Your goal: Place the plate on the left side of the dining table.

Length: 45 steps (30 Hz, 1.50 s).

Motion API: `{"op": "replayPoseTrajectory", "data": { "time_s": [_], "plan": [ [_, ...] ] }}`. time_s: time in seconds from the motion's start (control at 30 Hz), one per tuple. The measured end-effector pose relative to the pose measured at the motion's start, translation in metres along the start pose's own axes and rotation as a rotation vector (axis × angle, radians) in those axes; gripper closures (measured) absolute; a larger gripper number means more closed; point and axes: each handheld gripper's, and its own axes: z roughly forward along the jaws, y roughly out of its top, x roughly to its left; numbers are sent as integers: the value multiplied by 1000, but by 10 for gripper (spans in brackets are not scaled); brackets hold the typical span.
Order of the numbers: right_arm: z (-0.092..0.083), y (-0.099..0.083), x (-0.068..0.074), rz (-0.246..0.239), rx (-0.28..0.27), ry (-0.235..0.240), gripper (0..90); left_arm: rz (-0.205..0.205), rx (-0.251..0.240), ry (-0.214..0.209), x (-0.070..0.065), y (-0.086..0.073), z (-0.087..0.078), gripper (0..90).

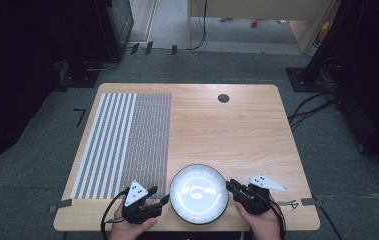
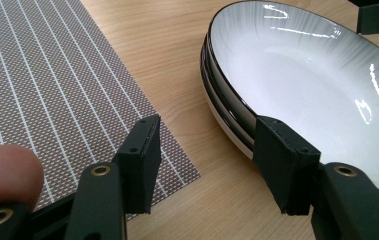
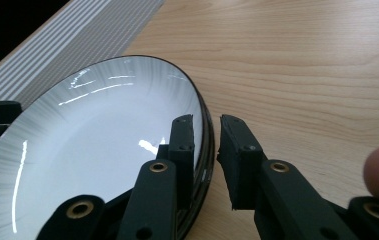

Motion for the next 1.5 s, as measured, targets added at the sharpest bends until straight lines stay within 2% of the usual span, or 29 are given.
{"op": "replayPoseTrajectory", "data": {
  "time_s": [0.13,0.3,0.4,0.47,0.63,0.73,0.87,1.0,1.07,1.27,1.3,1.37,1.4,1.43,1.47,1.5],
  "plan": [
    [1,0,1,32,18,36,766,-19,-25,-11,2,1,-4,468],
    [3,-1,1,76,48,27,793,-24,-38,-47,1,1,-6,507],
    [3,-1,1,85,54,23,807,-10,-31,-64,-3,0,-4,537],
    [3,-1,1,95,56,20,812,1,-31,-60,-5,0,-3,570],
    [3,-1,1,104,59,15,807,3,-26,-79,-4,0,-3,612],
    [3,-1,1,105,54,20,784,19,-20,-76,-7,-1,-2,637],
    [4,-1,2,111,46,15,780,16,-20,-80,-7,-1,-2,641],
    [4,-1,4,130,39,-8,815,11,-20,-86,-6,-1,-2,645],
    [4,-1,4,136,38,-30,860,11,-21,-86,-6,-1,-2,645],
    [5,-1,8,158,38,-60,868,11,-21,-83,-6,-1,-2,645],
    [5,0,7,189,46,-52,869,11,-22,-80,-6,-1,-2,645],
    [4,0,6,219,50,-44,871,11,-22,-80,-6,-1,-2,646],
    [4,0,6,219,50,-44,871,12,-22,-78,-6,-1,-2,646],
    [3,0,4,251,49,-26,870,14,-21,-73,-6,-1,-2,648],
    [3,0,4,251,49,-26,870,14,-21,-73,-6,-1,-2,649],
    [0,1,1,283,42,1,867,15,-18,-71,-6,-1,-2,648]
  ]
}}
